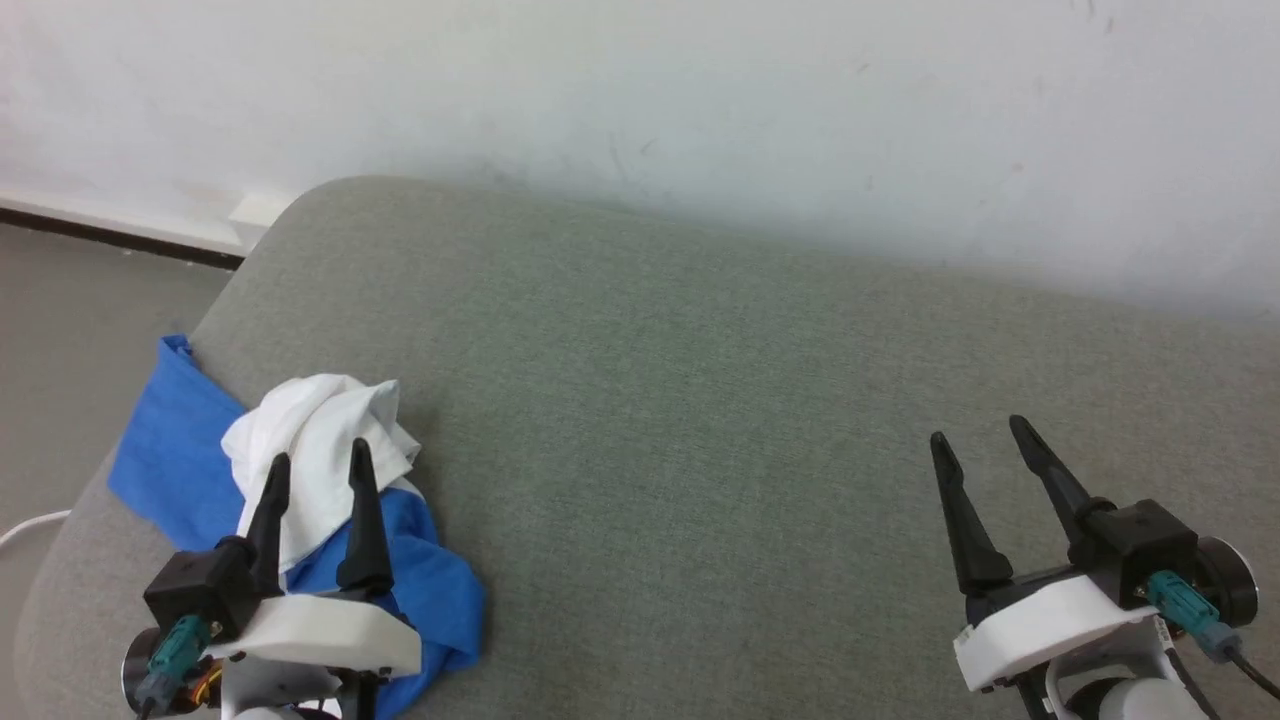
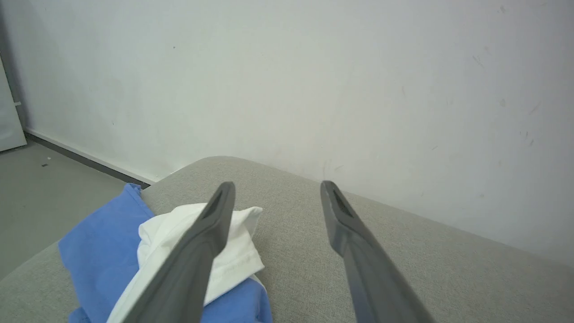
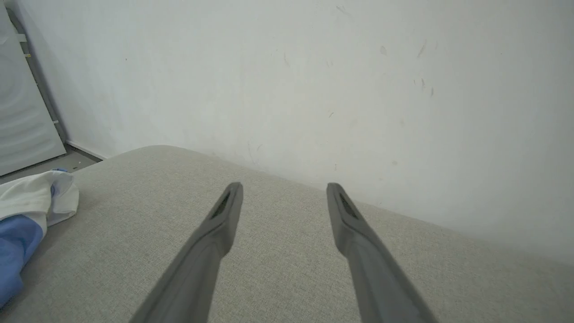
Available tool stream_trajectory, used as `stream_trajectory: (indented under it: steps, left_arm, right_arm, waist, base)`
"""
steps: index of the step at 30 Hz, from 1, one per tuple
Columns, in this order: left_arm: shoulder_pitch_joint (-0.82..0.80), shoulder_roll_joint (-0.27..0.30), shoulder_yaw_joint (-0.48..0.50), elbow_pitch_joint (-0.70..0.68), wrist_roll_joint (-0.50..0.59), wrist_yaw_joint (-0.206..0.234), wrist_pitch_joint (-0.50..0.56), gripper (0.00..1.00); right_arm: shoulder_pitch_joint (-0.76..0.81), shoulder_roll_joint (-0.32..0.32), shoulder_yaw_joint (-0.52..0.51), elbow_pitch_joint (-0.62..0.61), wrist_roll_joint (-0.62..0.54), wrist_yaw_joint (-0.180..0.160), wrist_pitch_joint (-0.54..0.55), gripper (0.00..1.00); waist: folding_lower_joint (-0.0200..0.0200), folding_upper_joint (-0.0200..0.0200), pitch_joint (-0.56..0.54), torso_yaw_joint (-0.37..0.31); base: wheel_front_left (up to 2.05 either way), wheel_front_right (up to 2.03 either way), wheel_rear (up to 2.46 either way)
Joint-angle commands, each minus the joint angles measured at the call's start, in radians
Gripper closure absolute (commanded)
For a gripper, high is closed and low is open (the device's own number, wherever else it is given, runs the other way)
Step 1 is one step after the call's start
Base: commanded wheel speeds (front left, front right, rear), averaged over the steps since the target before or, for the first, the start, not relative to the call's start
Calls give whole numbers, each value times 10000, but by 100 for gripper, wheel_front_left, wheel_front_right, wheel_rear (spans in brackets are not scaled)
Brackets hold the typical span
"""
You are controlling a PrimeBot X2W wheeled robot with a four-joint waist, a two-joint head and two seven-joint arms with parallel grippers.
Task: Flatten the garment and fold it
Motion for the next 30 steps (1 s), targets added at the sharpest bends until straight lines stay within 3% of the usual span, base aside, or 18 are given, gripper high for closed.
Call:
stream_trajectory:
  steps: [1,13,20,26,30]
  left_arm:
    - [117,-14,99,18,-146,106,-112,0]
    - [-353,-17,682,67,-499,223,-362,0]
    - [-1345,101,1043,1114,-464,-166,-496,0]
    - [-2222,670,1078,2351,-892,-391,576,0]
    - [-2730,1079,1082,3398,-1331,-481,1997,0]
  right_arm:
    - [-74,17,72,-86,18,-5,-83,0]
    - [-363,20,321,-455,-284,-6,238,0]
    - [-646,-81,465,-753,-486,-7,508,0]
    - [-863,-213,598,-877,-455,-7,576,0]
    - [-1047,-251,711,-907,-413,-8,582,0]
  waist:
    - [0,-1,112,162]
    - [0,-1,908,243]
    - [0,-1,1700,113]
    - [0,-1,2192,-14]
    - [0,-1,2548,-164]
  base:
    - [0,0,0]
    - [0,0,0]
    - [0,0,0]
    - [0,0,0]
    - [0,0,0]
